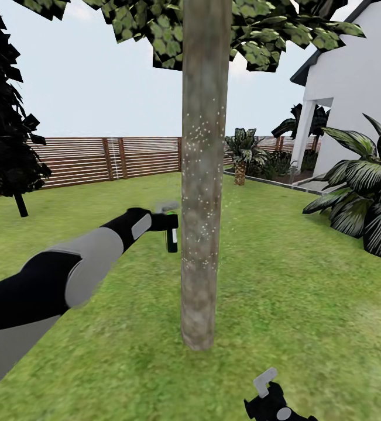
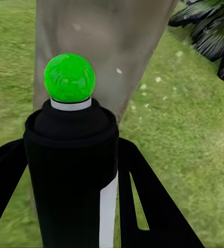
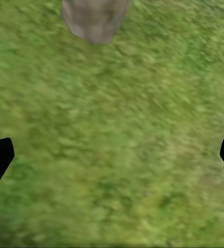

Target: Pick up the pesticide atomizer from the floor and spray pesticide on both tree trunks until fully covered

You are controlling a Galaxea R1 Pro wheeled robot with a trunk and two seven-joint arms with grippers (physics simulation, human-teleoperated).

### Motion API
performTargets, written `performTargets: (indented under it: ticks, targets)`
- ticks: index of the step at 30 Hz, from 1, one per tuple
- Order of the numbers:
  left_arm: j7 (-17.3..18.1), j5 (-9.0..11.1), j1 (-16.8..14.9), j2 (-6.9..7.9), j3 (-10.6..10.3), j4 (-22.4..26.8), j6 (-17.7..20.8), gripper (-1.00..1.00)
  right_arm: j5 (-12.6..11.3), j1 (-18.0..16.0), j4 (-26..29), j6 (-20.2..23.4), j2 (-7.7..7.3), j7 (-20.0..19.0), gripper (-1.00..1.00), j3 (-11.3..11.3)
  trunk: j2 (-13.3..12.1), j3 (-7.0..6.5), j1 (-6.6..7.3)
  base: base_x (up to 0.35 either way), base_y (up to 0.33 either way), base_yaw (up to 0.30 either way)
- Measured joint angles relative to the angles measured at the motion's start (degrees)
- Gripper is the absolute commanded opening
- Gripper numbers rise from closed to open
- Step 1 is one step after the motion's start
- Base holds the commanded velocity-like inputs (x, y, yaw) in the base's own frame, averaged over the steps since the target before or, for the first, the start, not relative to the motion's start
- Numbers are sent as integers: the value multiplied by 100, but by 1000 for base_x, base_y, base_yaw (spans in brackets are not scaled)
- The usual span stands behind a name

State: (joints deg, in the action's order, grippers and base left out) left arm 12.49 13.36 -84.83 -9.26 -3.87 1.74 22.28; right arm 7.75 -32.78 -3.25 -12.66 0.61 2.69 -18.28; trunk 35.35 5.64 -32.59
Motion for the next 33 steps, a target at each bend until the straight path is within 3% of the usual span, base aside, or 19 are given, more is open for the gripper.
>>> performTargets:
  ticks: [3,9,14,19,25,29,33]
  targets:
    - [0,-1,46,-73,-2,1,-57,-100,2,0,1,0,-5,-21,100,4,0,0,0,0,0,0]
    - [-1,-11,357,-74,-15,-2,-153,-100,7,0,0,0,-8,-31,100,2,0,1,0,0,0,0]
    - [-1,-13,755,-74,-5,-1,-884,-100,8,0,0,0,-8,-35,100,7,0,0,0,0,0,0]
    - [-1,-20,1074,-74,-4,-1,-1060,-100,8,0,0,0,-8,-34,100,-14,0,0,0,0,0,0]
    - [-1,-24,2093,-74,-4,-2,-2036,-100,8,0,0,0,-16,-31,100,-24,-1,1,0,0,0,0]
    - [-1,-22,2353,-74,-1,-1,-2178,-100,8,0,0,0,-17,-31,100,-26,0,0,0,0,0,0]
    - [-1,-74,2501,-63,1,3,-2638,-100,6,0,0,-19,-18,-31,100,-31,0,0,0,0,0,0]
